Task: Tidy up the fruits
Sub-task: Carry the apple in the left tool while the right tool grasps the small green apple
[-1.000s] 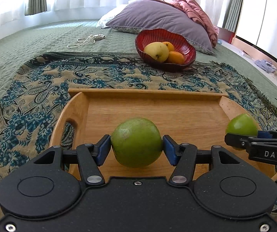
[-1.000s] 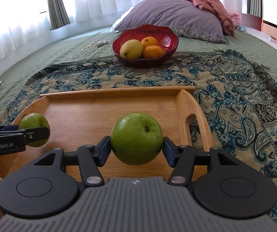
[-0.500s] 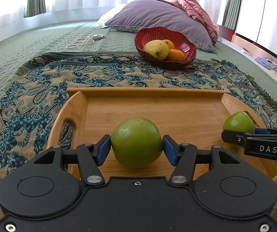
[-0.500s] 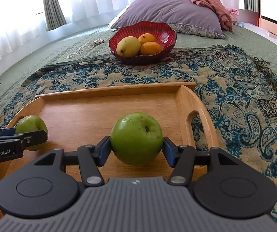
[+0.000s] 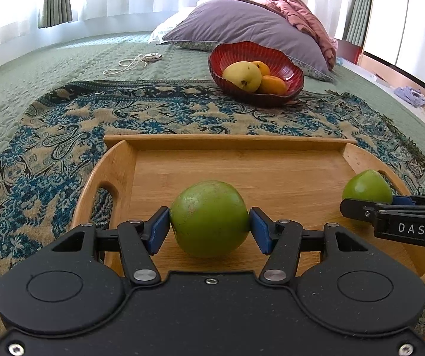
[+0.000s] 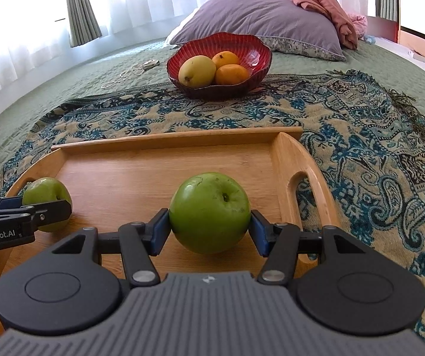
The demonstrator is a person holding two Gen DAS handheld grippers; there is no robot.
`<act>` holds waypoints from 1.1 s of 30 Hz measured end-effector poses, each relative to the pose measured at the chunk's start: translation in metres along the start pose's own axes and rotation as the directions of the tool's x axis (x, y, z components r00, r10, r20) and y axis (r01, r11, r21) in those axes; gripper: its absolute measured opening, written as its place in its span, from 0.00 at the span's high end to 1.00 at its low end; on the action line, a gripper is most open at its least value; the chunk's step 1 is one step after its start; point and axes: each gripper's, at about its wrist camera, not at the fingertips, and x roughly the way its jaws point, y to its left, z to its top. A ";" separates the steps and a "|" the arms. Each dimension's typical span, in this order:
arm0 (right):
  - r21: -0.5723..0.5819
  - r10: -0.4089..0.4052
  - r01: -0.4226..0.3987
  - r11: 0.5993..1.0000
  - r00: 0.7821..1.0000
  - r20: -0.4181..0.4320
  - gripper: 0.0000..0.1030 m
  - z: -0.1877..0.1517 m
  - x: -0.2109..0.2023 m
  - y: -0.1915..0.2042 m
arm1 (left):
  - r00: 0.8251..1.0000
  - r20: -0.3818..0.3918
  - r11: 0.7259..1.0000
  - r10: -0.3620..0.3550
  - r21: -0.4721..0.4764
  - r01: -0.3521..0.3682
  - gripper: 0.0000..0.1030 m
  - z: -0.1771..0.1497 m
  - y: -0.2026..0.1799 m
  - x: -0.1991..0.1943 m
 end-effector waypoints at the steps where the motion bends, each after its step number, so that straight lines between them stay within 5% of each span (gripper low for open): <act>1: -0.002 0.000 0.000 1.000 1.000 0.000 0.42 0.000 0.000 0.000 | 1.000 0.000 1.000 0.000 0.003 0.000 0.45 0.000 0.000 0.000; 20: -0.047 -0.010 0.010 0.999 1.000 -0.012 0.39 0.001 -0.001 0.008 | 1.000 0.001 1.000 0.009 0.023 -0.009 0.45 -0.002 -0.003 -0.002; 33: -0.114 0.000 0.001 0.994 1.000 0.004 0.31 0.000 -0.010 0.021 | 1.000 0.003 0.999 0.027 0.023 -0.028 0.26 -0.006 0.002 -0.010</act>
